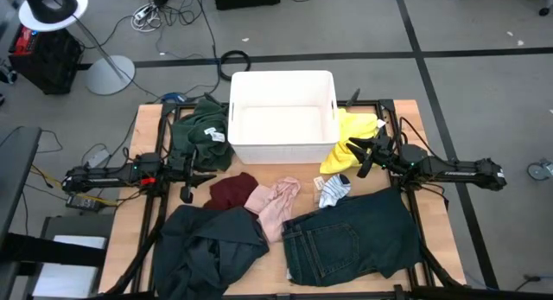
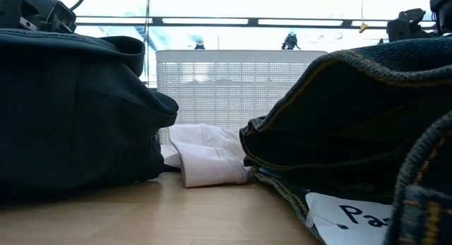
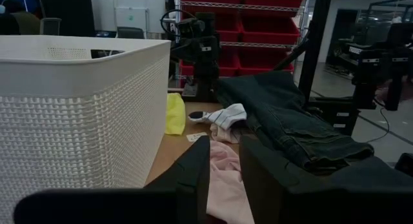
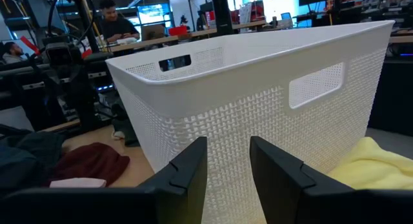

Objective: Sort clothes

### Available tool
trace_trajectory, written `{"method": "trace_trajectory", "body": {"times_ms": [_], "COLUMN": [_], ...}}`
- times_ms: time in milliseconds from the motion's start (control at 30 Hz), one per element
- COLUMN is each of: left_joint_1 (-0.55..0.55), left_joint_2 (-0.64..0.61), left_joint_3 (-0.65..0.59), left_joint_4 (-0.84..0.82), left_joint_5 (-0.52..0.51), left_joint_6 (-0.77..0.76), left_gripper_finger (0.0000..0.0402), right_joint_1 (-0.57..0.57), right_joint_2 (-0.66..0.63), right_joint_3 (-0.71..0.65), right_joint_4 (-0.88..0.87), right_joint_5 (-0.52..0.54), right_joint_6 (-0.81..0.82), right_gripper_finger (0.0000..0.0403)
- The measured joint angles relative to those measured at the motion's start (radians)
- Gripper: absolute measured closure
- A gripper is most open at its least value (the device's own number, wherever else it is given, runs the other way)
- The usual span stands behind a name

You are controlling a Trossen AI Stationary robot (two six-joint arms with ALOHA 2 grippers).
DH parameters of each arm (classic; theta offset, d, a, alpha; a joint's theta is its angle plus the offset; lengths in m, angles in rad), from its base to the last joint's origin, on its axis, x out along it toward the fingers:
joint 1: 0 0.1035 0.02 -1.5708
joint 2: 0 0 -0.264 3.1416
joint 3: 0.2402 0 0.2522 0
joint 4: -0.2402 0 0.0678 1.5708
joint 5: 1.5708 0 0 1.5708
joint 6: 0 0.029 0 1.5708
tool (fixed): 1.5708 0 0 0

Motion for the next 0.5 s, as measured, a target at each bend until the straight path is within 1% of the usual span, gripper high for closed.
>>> {"method": "trace_trajectory", "body": {"times_ms": [500], "left_joint_1": [0.000], "left_joint_2": [0.000], "left_joint_3": [0.000], "left_joint_4": [0.000], "left_joint_5": [0.000], "left_joint_6": [0.000], "left_gripper_finger": [0.0312], "right_joint_1": [-0.004], "right_joint_2": [0.000], "right_joint_3": [0.000], "right_joint_4": [0.009], "right_joint_5": [0.000], "right_joint_6": [-0.002], "right_gripper_finger": [0.0282]}}
